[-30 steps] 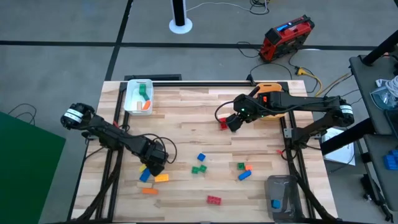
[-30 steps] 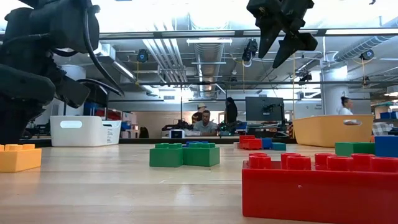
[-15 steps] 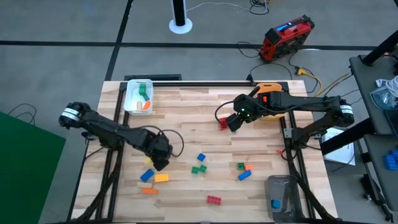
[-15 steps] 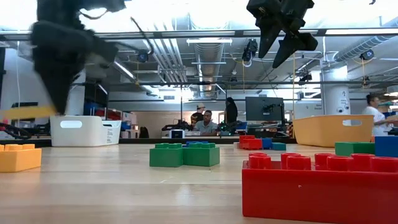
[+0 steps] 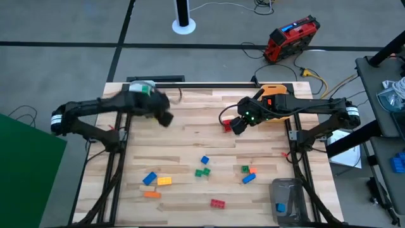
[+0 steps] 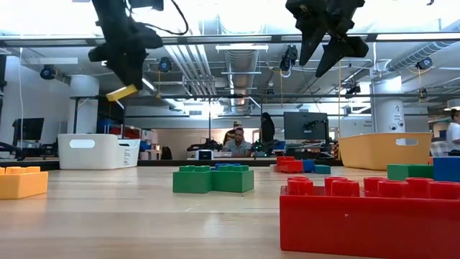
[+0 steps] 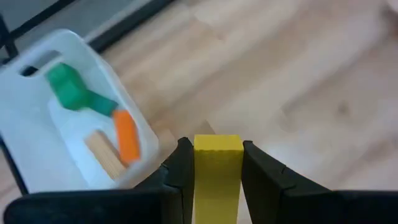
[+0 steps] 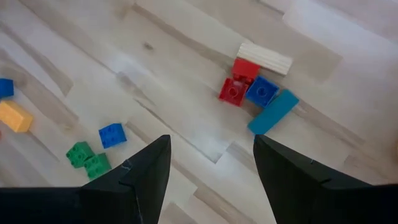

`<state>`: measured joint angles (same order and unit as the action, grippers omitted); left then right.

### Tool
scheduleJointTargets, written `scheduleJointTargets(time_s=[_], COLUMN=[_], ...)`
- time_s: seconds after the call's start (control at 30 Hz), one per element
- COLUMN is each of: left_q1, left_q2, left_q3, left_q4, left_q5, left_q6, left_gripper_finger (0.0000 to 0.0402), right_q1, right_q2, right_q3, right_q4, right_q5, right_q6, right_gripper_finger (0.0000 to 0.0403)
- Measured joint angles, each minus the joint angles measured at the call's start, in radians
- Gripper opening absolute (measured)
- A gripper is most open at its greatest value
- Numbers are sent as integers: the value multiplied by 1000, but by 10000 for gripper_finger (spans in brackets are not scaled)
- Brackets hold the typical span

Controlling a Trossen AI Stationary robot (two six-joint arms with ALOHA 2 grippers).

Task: Sort blocks by size
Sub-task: Put the big yellow block into the white bin

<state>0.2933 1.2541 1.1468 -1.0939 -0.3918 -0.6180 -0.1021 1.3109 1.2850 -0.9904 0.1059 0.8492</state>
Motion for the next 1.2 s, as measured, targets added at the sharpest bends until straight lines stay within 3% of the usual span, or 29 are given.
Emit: scheduleJointTargets(time_s=[0.3, 0.63, 0.93, 1.2], left_q1=[364, 616, 678, 678], left_q2=[32, 147, 264, 290], left_q3=[-3, 2, 2, 2], left_q4=[41, 81, 84, 107], left_q5=[112, 77, 69, 60], left_q6=[124, 207, 280, 295], left_gripper_finger=[82, 82, 104, 111], right_q1=[63, 98, 141, 179], right_q2=[0, 0, 0, 0], right_q3=[-2, -3, -4, -10], right_q4=[-2, -1, 0, 0], right_q5=[8, 26, 26, 26], right_q6=[55, 102, 170, 215], right_gripper_finger=[219, 219, 219, 219])
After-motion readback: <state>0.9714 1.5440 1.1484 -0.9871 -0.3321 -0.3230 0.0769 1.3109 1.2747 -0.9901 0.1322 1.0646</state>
